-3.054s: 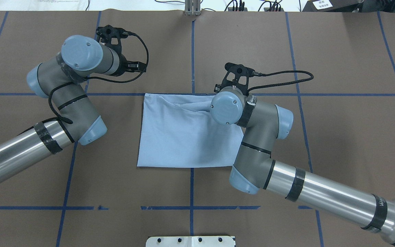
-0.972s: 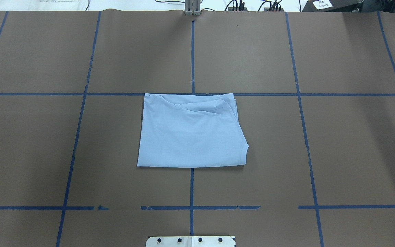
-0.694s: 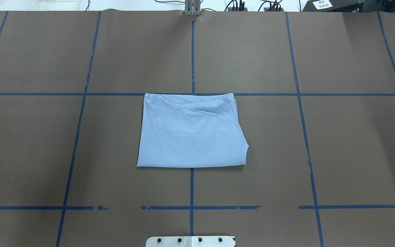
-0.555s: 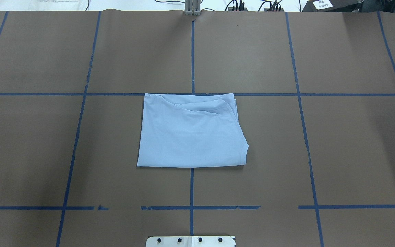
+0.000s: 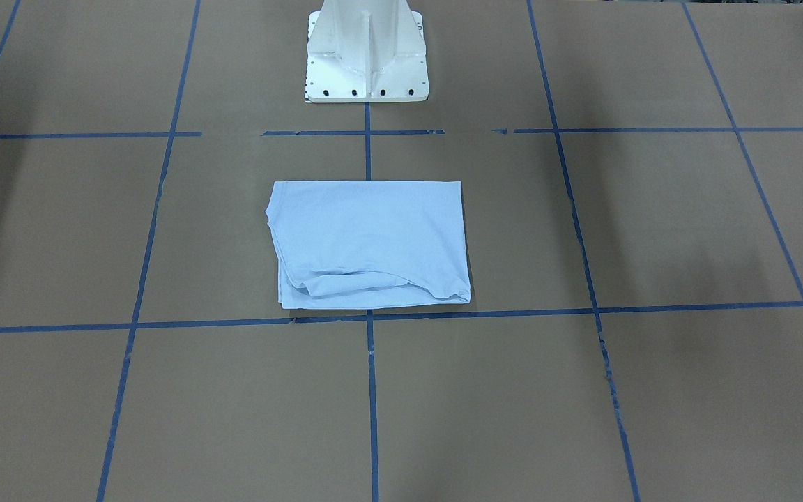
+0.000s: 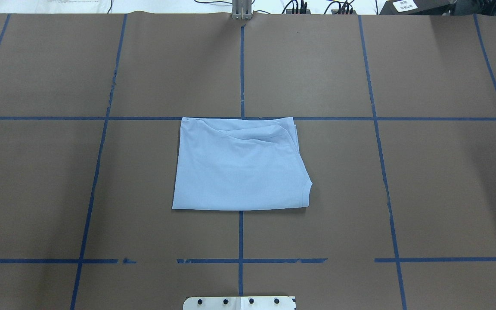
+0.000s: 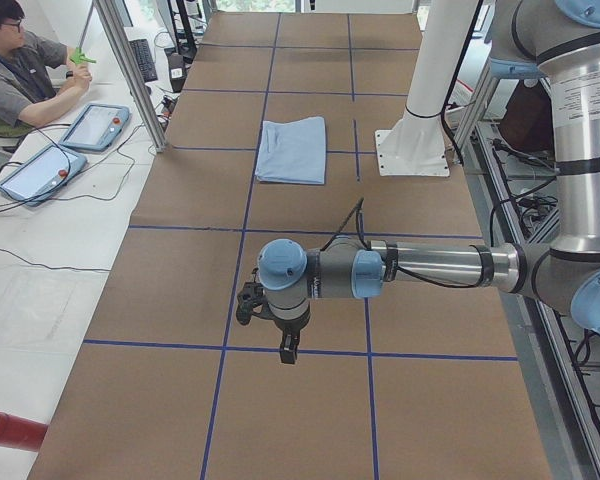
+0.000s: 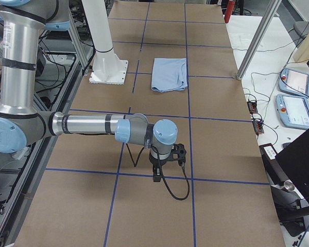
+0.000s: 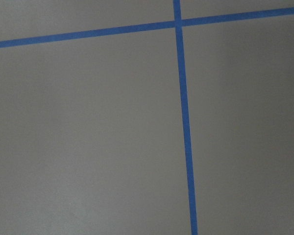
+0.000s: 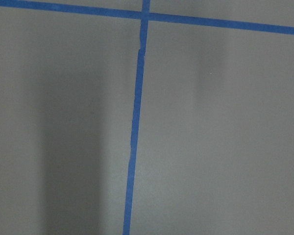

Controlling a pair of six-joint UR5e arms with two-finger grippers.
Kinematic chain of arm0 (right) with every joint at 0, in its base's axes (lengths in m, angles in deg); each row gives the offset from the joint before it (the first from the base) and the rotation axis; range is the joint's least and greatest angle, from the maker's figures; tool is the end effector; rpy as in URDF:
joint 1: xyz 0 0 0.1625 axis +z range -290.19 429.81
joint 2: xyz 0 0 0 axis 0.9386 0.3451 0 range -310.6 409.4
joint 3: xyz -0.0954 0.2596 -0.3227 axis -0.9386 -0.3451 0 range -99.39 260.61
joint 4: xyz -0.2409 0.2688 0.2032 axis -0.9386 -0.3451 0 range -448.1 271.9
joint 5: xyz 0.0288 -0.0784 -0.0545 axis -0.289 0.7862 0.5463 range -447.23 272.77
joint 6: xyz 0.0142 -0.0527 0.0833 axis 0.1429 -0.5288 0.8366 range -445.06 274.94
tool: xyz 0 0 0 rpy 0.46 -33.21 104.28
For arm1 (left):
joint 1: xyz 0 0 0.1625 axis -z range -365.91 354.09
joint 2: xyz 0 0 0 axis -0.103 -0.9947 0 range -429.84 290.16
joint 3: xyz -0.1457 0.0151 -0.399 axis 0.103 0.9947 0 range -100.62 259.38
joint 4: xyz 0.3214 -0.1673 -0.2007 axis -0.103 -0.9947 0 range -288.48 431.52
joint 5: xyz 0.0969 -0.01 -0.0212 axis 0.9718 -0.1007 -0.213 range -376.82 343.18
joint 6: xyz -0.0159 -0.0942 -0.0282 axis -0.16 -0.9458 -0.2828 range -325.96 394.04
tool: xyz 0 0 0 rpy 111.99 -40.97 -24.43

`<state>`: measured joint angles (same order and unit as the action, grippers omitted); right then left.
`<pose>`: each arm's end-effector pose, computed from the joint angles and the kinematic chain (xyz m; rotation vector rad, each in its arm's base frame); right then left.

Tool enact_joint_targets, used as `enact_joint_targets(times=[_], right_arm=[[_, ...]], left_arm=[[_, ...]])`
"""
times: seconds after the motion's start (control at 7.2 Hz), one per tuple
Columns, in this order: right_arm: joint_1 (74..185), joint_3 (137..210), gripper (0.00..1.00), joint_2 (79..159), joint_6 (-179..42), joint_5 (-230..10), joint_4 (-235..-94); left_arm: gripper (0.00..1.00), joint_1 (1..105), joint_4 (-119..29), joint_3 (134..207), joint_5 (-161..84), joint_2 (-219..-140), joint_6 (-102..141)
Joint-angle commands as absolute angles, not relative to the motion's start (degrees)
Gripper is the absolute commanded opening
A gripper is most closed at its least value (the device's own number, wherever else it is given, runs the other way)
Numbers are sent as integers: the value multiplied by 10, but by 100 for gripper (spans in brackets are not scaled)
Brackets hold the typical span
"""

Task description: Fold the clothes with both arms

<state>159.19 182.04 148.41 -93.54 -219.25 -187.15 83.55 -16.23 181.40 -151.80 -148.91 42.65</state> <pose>0.0621 -0.4165 0.6507 -0.0601 -0.7387 -0.1091 -0.0590 -0.4104 0.6449 0.0361 0.7851 0.1432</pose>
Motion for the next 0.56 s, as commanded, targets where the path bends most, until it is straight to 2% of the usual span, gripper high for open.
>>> enact_joint_targets(times=[0.0, 0.42], right_arm=[[1592, 1820, 100, 1481, -934, -2192, -1872], [1591, 1826, 100, 1481, -942, -2192, -1872]], left_arm=[[100, 835, -194, 1819, -1520, -1494, 422], [100, 836, -204, 1824, -1521, -1496, 426]])
